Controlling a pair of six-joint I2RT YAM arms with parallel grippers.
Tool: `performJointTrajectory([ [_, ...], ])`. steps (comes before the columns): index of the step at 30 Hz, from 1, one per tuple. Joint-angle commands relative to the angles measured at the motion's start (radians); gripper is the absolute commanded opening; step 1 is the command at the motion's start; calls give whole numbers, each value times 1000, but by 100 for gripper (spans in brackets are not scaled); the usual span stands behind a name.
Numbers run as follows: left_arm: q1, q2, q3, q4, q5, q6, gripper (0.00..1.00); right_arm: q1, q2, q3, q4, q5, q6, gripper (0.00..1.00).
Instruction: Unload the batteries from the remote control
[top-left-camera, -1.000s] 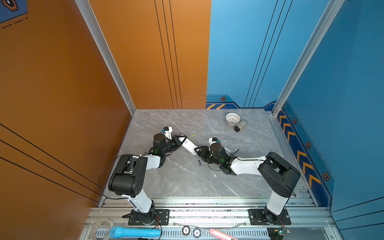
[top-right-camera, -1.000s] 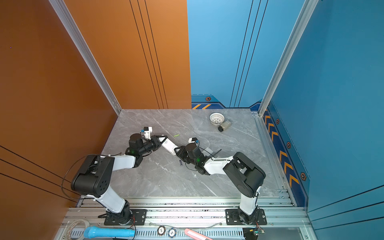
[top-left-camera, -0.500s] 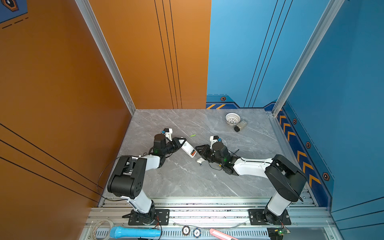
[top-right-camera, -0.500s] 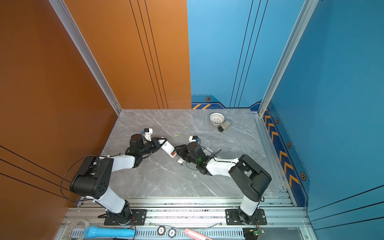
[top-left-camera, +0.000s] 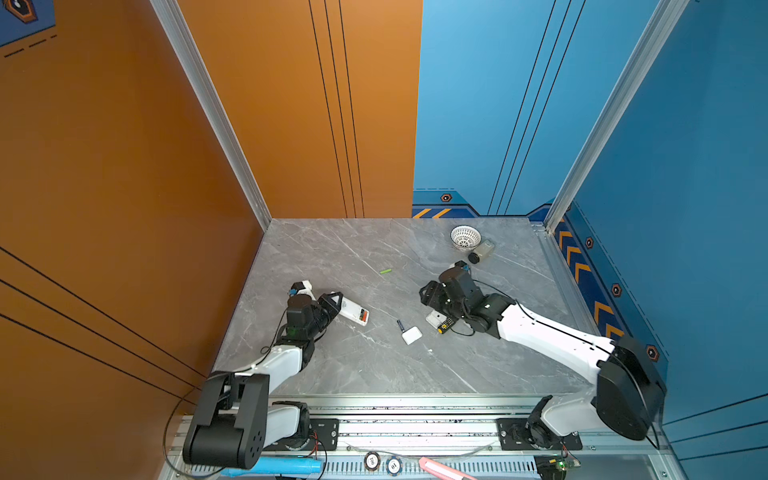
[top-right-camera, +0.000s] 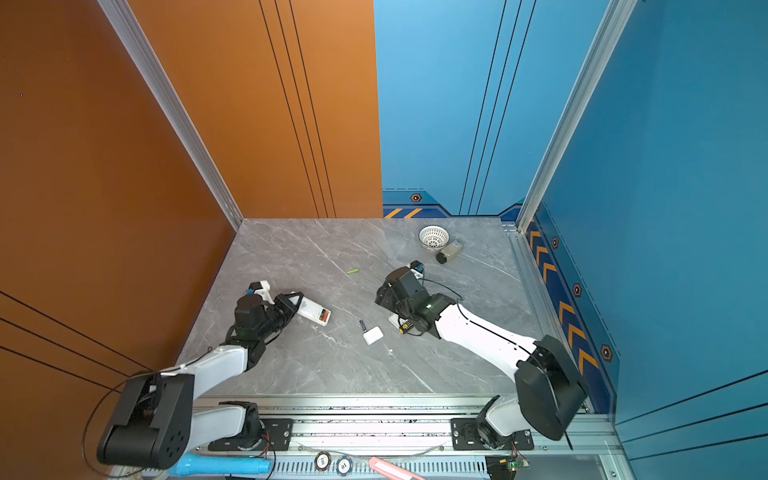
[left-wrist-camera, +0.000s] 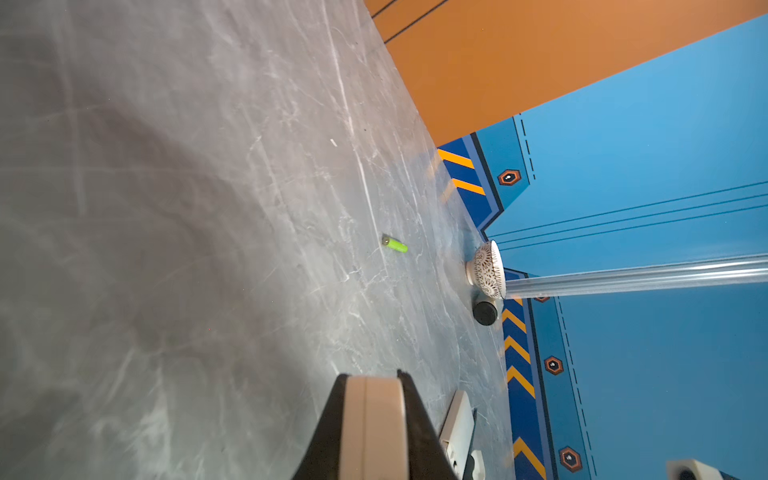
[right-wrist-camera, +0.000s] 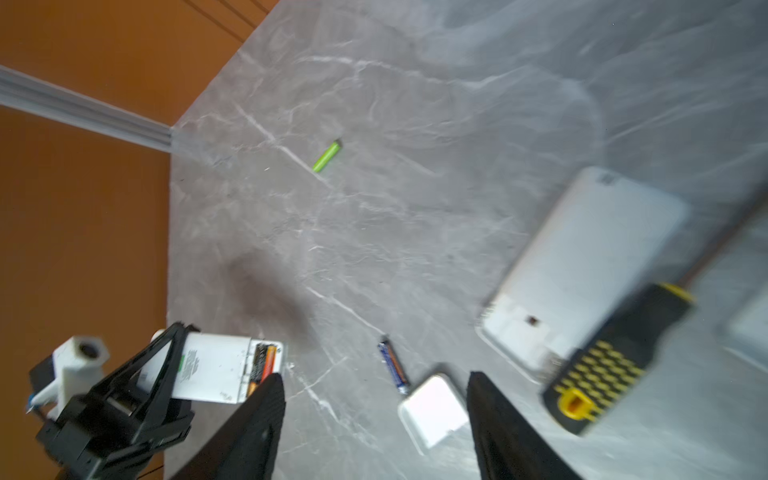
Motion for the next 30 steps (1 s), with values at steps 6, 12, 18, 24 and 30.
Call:
performJointTrajectory([
  [6, -240, -130, -116, -120, -436, -219, 26, -80, -51, -136, -195, -49, 13, 70],
  [12, -364, -37, -123, -105, -518, -339, 42, -87, 54, -152, -73, -59, 37, 65],
  [18, -433, -152, -115, -369, -544, -439, 77, -94, 160, -140, -33, -72, 36, 61],
  [24, -440, -312, 70, -1043, -597, -525, 98, -95, 217, -149, -12, -48, 49, 49],
  [30, -392, -282, 220, -1186, -535, -384, 98, -100, 231, -133, -23, -40, 2, 46],
])
